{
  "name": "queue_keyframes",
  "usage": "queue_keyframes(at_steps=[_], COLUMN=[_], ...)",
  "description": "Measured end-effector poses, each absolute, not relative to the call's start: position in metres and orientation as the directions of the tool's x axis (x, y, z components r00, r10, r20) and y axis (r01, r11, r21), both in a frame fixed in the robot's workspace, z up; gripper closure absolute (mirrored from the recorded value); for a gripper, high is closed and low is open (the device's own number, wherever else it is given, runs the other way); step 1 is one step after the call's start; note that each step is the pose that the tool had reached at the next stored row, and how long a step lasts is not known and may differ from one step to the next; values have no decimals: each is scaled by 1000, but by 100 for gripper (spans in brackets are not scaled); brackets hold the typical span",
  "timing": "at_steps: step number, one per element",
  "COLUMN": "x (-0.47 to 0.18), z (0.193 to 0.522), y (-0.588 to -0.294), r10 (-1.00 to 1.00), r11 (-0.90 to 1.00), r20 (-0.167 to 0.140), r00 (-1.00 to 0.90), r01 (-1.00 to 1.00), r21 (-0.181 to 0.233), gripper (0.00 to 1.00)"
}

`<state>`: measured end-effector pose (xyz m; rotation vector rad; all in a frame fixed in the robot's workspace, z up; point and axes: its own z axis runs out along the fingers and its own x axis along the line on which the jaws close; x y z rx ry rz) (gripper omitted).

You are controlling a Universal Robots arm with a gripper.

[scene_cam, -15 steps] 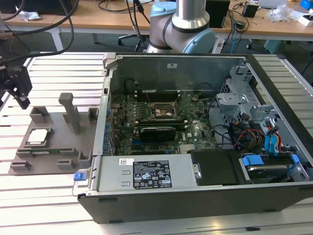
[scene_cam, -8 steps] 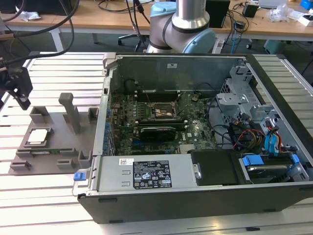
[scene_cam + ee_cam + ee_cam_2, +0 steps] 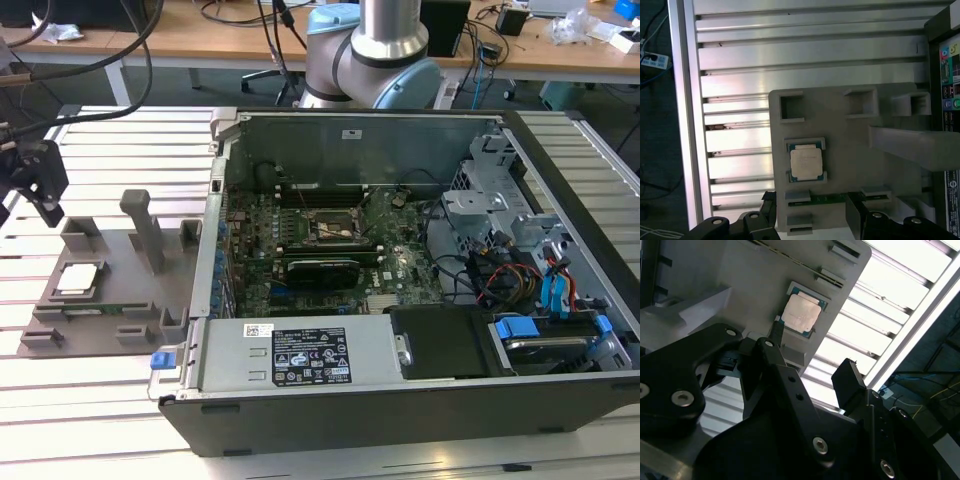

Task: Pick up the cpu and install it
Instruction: 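Pick up the cpu and move it towards the insertion slot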

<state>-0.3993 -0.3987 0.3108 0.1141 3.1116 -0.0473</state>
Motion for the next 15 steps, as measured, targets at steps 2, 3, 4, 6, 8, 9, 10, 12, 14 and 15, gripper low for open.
queue_keyframes(at_steps=[2, 3, 4, 6, 8, 9, 10, 12, 14, 15], x=[-399, -399, -399, -399, -399, -399, -399, -399, -399, -399], z=[310, 309, 309, 308, 307, 306, 305, 305, 304, 303], y=[-399, -399, -399, -399, -399, -399, -399, -399, -399, -399], r10=[73, 73, 73, 73, 73, 73, 73, 73, 73, 73], r11=[997, 997, 997, 997, 997, 997, 997, 997, 997, 997], r20=[-29, -29, -29, -29, -29, -29, -29, -29, -29, -29], r00=[-997, -997, -997, -997, -997, -997, -997, -997, -997, -997], r01=[74, 74, 74, 74, 74, 74, 74, 74, 74, 74], r21=[-29, -29, -29, -29, -29, -29, -29, -29, -29, -29], gripper=[34, 34, 34, 34, 34, 34, 34, 34, 34, 34])
